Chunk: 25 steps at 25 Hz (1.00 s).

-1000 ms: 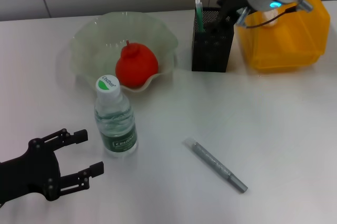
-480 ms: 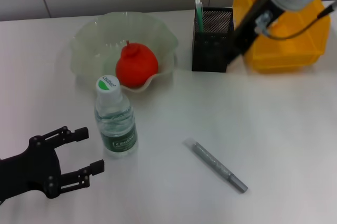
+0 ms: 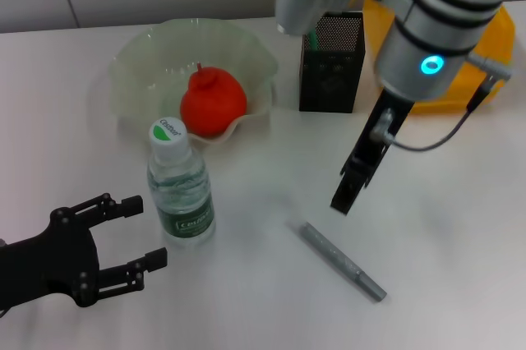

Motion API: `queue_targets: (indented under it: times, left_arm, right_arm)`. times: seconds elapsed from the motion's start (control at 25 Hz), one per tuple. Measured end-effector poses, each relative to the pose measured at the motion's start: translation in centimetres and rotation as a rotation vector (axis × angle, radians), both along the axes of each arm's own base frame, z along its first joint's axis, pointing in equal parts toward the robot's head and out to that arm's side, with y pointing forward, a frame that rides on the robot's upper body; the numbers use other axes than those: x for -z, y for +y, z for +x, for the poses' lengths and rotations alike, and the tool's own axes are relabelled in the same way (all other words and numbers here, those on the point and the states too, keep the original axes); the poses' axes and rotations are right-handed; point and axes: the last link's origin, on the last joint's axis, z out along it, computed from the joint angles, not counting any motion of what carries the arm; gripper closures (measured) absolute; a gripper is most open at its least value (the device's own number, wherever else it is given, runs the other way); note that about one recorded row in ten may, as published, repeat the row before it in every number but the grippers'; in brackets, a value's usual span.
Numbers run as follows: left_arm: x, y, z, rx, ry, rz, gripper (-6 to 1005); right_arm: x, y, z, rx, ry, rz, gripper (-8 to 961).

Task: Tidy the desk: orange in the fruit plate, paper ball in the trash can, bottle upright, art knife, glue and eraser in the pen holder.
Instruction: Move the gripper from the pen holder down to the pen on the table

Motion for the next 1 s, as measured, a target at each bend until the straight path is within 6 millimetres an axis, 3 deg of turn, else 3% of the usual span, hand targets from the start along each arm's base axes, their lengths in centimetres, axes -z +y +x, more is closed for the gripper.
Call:
queue_targets:
  times: [0.44, 1.0]
  left_arm:
    - [0.1, 0.1, 0.0, 0.002, 0.004, -0.002, 191]
    - [0.2, 0.0, 0.1, 0.026, 0.016, 0.009, 191]
  right_arm:
    - [3.5, -1.0, 1.3, 0.065, -0.052, -0.048, 319]
    - [6.5, 0.1, 2.0, 0.077, -0.047, -0.003, 320]
